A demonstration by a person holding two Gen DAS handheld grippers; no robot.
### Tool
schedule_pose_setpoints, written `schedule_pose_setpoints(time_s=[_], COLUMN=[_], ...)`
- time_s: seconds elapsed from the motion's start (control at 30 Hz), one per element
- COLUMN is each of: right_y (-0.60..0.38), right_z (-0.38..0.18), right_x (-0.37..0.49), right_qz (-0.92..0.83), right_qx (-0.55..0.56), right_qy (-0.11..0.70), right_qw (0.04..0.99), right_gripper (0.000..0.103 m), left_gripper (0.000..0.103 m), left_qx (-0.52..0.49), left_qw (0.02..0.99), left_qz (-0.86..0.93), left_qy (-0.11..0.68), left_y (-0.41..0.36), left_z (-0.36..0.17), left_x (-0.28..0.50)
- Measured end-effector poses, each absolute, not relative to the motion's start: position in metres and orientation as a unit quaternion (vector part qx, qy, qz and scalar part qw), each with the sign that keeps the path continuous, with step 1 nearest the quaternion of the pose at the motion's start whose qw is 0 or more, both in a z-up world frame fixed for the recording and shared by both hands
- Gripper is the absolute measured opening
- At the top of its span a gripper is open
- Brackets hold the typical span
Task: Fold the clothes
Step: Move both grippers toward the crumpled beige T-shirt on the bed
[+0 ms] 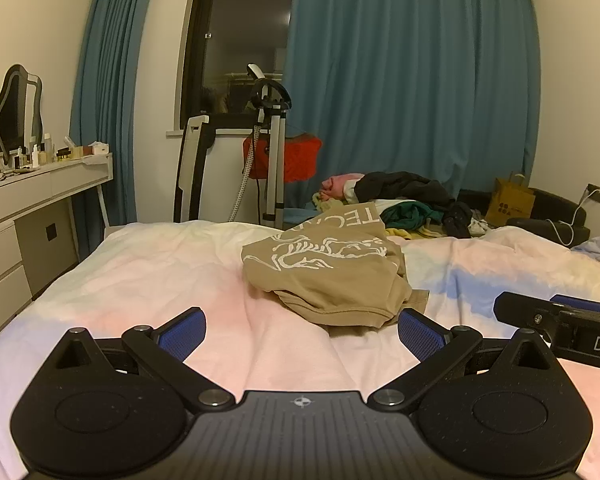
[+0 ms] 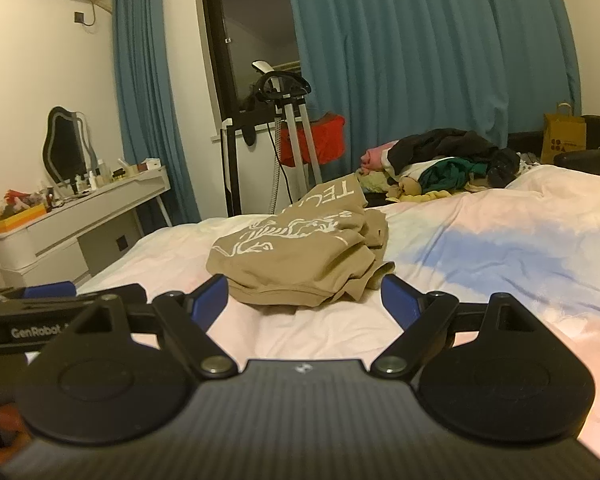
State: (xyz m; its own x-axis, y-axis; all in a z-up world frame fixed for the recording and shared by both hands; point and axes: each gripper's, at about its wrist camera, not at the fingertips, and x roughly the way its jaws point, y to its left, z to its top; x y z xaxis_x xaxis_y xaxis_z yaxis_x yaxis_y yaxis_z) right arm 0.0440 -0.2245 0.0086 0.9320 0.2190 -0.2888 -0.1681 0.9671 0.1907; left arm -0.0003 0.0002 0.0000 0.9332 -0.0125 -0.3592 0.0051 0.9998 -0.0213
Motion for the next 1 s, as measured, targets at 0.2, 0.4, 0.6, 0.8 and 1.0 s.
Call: schedule_pose_setpoints(time_s=[0.2,0.4,0.6,0.8,1.0], right_y=[-0.225,-0.227,-0.224,-0.226,-0.23], right_z=[0.01,0.014,0.019,0.023,0.028], right_x=[0.043,0.045,0.042,0.041,0.038], right_qz=[0.094,0.088,0.078,0.056,0.041], right_qx=[0.084,0.084,0.073,0.07,0.077], right_qy=[0.146,0.141,0.133,0.117,0.112], right_qw=[0.981,0.983,0.985,0.989,0.99], right_gripper=[0.085,0.085,0.085,0.085,0.085], left_gripper=[0.103,0.103,0.103,0.103,0.103], left_qx=[-0.013,-0.017,-0.017,-0.015,-0.014], left_qw=[0.984,0.984,0.984,0.985,0.986], left_qz=[-0.006,-0.008,-0.011,-0.011,-0.01], left_qy=[0.18,0.177,0.176,0.174,0.168], left_y=[0.002,0.004,0.004,0.002,0.002], left_z=[0.0,0.0,0.001,0.001,0.002], left_x=[-0.002,-0.005,-0.004,-0.004,-0.005])
